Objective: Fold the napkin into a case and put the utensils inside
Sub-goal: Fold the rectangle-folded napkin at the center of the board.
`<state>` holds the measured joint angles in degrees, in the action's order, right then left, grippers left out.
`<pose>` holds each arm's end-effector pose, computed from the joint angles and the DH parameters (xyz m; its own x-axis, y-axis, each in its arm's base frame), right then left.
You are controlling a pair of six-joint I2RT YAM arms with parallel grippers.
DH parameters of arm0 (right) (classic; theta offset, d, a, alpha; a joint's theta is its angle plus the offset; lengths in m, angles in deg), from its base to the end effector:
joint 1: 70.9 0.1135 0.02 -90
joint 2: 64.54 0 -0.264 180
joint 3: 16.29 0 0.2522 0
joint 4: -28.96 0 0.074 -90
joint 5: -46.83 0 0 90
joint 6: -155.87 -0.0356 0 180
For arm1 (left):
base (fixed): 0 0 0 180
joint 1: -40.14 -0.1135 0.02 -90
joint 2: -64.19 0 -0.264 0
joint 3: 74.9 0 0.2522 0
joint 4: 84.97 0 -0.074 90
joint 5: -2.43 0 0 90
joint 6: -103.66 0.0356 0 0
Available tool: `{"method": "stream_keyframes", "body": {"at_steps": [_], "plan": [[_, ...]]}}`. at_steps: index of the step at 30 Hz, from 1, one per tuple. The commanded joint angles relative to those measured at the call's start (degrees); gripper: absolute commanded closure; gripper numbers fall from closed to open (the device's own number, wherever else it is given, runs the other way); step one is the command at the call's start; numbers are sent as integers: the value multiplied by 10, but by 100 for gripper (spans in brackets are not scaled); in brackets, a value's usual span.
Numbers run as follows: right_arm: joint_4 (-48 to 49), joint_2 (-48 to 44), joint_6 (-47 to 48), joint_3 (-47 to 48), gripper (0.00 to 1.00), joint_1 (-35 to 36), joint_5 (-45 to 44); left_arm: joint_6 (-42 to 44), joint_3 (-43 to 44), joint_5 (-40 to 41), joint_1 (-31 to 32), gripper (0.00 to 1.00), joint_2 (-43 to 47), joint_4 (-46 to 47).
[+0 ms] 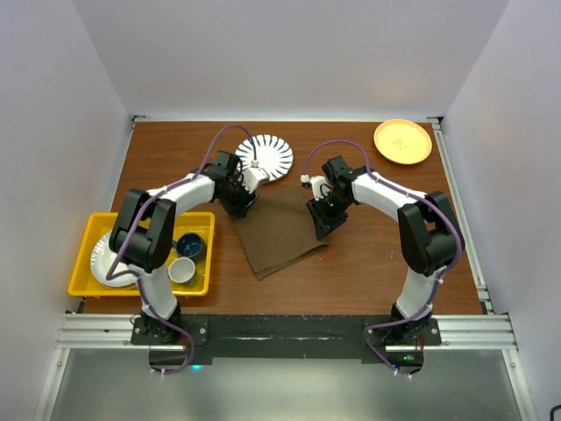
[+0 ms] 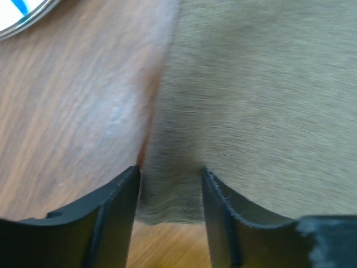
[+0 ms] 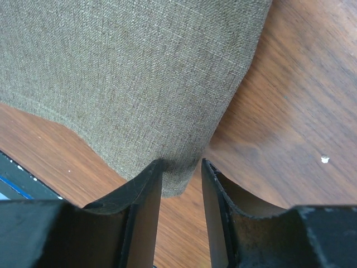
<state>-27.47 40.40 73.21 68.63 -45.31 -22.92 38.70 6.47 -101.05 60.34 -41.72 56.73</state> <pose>0.3105 0.1624 0.1778 -0.8085 -0.5201 -0.2754 -0.5865 0.7508 0.3038 0.3457 -0.1360 0.1660 -0.5721 0.6491 -0.5014 0.7481 0.6635 0.0053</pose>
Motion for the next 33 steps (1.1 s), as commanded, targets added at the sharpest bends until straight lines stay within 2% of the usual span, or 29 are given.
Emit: {"method": "stream_keyframes", "body": {"at_steps": [1,3,6,9,13,18,21,27,33], "plan": [[-14,-40,16,23,60,-1,17,12,1,-103,-15,40,82,2],[-17,-56,15,21,60,0,26,52,-20,-158,-15,38,147,-11],[-11,-65,3,10,60,0,20,121,-64,-181,15,35,234,-46],[0,-48,-6,2,60,-2,2,157,-123,-146,77,35,294,-70],[25,-18,-12,-5,60,-4,-6,151,-197,-79,155,33,344,-43],[38,23,-21,0,62,-4,-8,125,-258,10,255,33,351,8],[44,32,-22,-1,63,-5,-15,115,-278,54,286,33,335,28],[40,34,-24,6,63,-6,-19,109,-279,92,316,37,302,54],[33,33,-21,12,63,-7,-21,108,-276,93,332,38,294,63]]}}
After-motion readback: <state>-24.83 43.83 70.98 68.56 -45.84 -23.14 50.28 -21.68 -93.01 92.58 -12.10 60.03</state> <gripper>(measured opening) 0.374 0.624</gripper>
